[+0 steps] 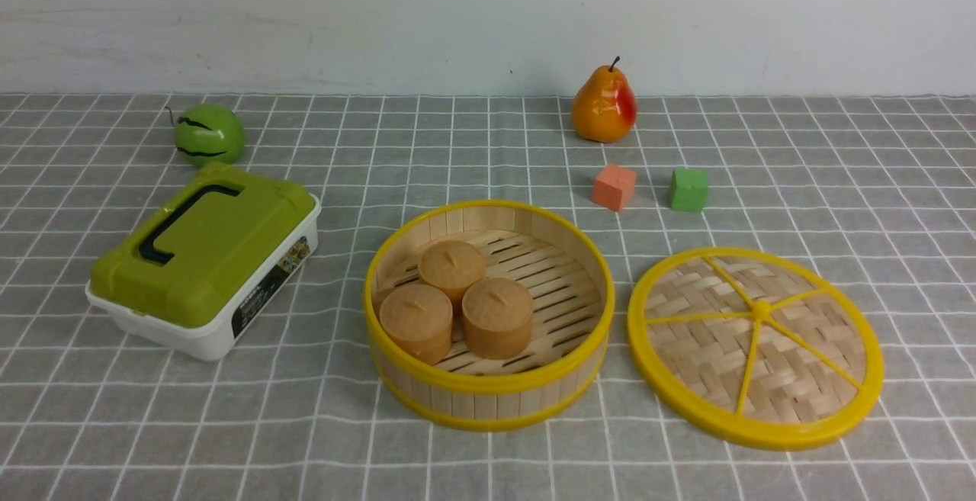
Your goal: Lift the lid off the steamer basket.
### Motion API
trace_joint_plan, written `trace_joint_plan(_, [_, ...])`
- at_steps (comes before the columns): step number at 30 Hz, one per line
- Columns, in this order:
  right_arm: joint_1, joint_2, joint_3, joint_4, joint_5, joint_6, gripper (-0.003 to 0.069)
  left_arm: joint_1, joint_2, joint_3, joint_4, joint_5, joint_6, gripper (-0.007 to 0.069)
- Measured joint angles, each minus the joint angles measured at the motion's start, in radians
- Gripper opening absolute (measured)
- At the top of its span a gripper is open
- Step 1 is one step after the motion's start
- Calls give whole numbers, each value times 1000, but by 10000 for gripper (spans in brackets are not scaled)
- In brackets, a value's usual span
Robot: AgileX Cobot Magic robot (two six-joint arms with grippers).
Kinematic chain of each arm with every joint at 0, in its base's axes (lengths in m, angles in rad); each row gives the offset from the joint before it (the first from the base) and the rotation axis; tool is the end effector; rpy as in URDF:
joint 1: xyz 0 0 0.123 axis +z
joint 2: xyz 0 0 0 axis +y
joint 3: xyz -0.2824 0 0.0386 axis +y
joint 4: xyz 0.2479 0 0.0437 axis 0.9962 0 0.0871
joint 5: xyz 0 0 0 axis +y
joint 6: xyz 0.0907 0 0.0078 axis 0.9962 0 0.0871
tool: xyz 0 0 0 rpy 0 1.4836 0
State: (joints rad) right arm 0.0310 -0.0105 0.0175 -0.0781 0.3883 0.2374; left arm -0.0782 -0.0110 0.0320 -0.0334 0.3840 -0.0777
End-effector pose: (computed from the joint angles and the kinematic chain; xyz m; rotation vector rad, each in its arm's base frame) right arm 0.0522 -0.0011 0.1730 0.1462 1.8734 0.1070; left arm 0.0521 -0.0052 0.1684 -0.0202 1.8907 -0.1395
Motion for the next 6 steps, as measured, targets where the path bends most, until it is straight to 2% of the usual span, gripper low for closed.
trace_joint_plan(6, [0, 0, 0, 0, 0, 0, 129, 0, 0, 0, 0, 0, 0, 239])
